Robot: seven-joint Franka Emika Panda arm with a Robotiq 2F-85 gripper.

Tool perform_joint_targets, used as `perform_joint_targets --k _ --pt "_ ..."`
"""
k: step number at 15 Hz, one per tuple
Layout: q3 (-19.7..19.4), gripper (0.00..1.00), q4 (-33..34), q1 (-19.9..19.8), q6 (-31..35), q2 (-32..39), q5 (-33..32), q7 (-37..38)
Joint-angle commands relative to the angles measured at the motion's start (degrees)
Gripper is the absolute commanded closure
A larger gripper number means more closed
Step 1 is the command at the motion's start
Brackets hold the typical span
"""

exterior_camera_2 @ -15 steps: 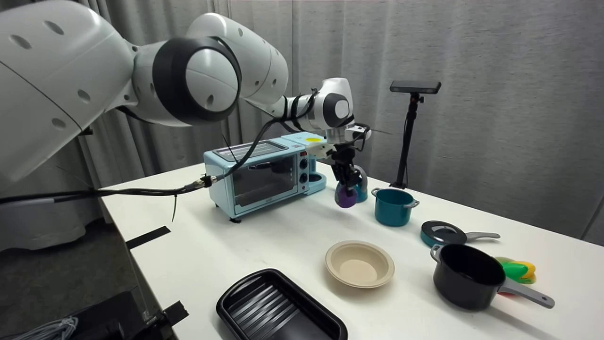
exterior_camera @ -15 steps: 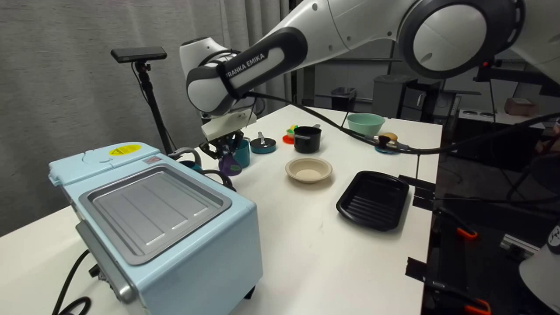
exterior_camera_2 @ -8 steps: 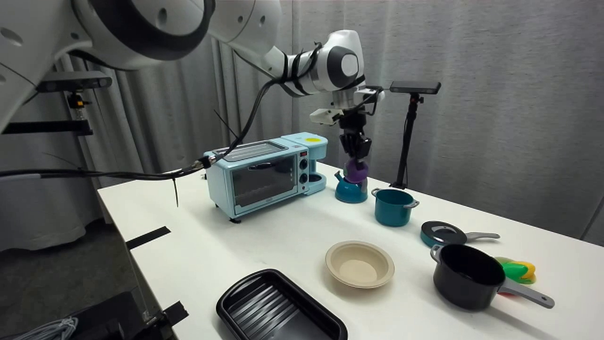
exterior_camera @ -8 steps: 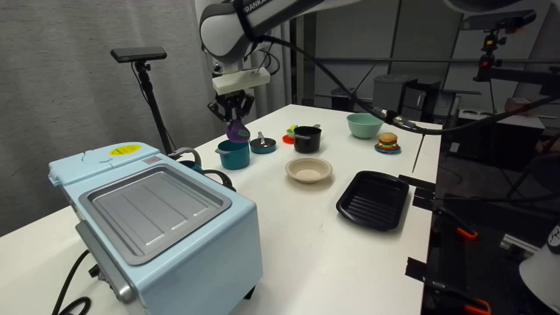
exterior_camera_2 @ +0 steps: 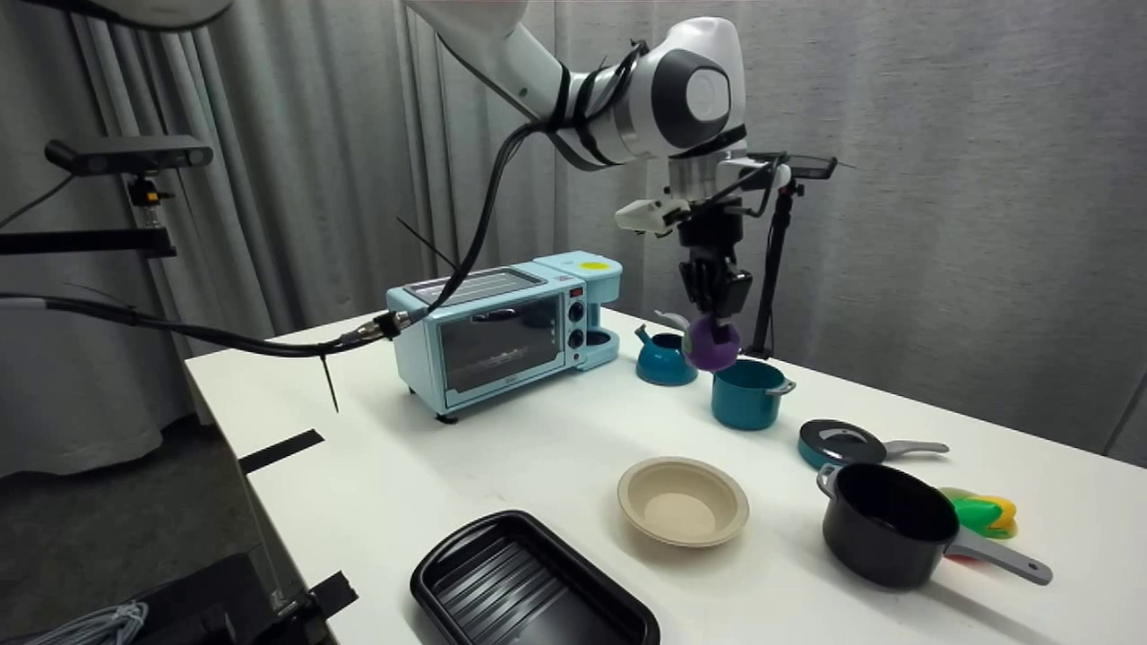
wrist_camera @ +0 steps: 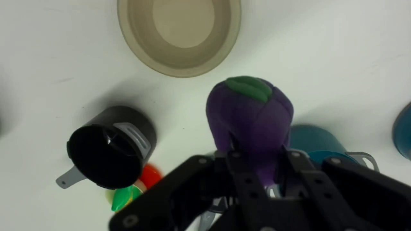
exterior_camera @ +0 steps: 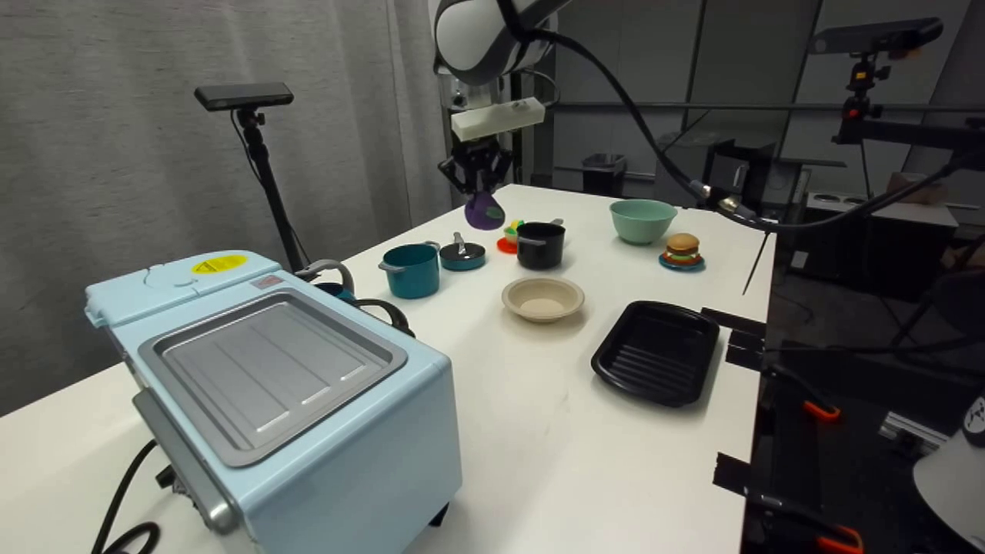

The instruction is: Pick up the purple plush toy and put it on the plate

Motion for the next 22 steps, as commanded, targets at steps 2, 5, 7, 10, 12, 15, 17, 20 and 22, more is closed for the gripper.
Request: perform_joint_targets --k 2,5,7,10,12,15,17,20,22 --pt "-0.53 0.95 -10.03 -2.68 3.38 -4.20 0.49 -4.38" --pt "-0.86 0.95 -13.15 -3.23 5.25 -3.78 -0.53 -6.14" --pt "-1.14 0.95 -14.80 -3.20 6.84 -3.22 -1.01 -6.76" --pt "-1.18 0.95 -16.42 -2.85 8.76 -2.22 -1.56 -6.93" --pt "-1.14 0.95 -17.34 -2.25 9.64 -1.75 -2.00 -6.46" --pt "-1.13 0.95 -18.72 -1.08 10.74 -1.19 -3.05 -5.66" --pt "-1.36 0.95 -19.29 -0.10 11.20 -0.50 -4.16 -4.77" --pt "-1.61 0.65 -19.49 0.80 11.51 0.43 -5.28 -4.11" --pt "-1.62 0.45 -19.31 1.09 11.55 0.90 -5.42 -4.05"
